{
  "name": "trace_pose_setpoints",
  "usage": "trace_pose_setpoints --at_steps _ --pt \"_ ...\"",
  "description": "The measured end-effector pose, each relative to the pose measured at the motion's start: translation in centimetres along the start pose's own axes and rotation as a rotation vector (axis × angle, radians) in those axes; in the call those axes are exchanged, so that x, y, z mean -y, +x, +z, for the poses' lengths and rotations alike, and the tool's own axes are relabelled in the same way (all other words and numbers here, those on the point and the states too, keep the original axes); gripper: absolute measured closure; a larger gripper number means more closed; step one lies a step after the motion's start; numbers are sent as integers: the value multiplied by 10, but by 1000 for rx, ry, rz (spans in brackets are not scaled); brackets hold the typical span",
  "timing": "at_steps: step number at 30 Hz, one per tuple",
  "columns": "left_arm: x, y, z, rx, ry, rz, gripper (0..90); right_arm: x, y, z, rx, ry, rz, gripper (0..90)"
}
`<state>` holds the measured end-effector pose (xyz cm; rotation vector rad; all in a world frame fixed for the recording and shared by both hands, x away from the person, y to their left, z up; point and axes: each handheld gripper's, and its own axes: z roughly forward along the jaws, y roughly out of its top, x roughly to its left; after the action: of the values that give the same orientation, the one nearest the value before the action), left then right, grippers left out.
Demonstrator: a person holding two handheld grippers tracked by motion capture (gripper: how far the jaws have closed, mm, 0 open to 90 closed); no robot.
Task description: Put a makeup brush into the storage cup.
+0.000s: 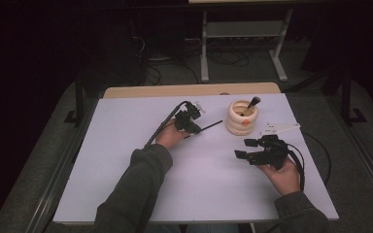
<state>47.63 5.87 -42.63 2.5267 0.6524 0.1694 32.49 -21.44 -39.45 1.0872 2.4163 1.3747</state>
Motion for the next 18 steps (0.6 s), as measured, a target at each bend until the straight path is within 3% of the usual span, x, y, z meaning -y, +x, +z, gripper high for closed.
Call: trace_pose_setpoints --at_steps 6,18 --pt "-1 -3 -6 -2 7 26 860 0 1 1 -2 5 2 335" --pt "5 -4 -5 27 39 32 860 0 1 1 1 5 0 335"
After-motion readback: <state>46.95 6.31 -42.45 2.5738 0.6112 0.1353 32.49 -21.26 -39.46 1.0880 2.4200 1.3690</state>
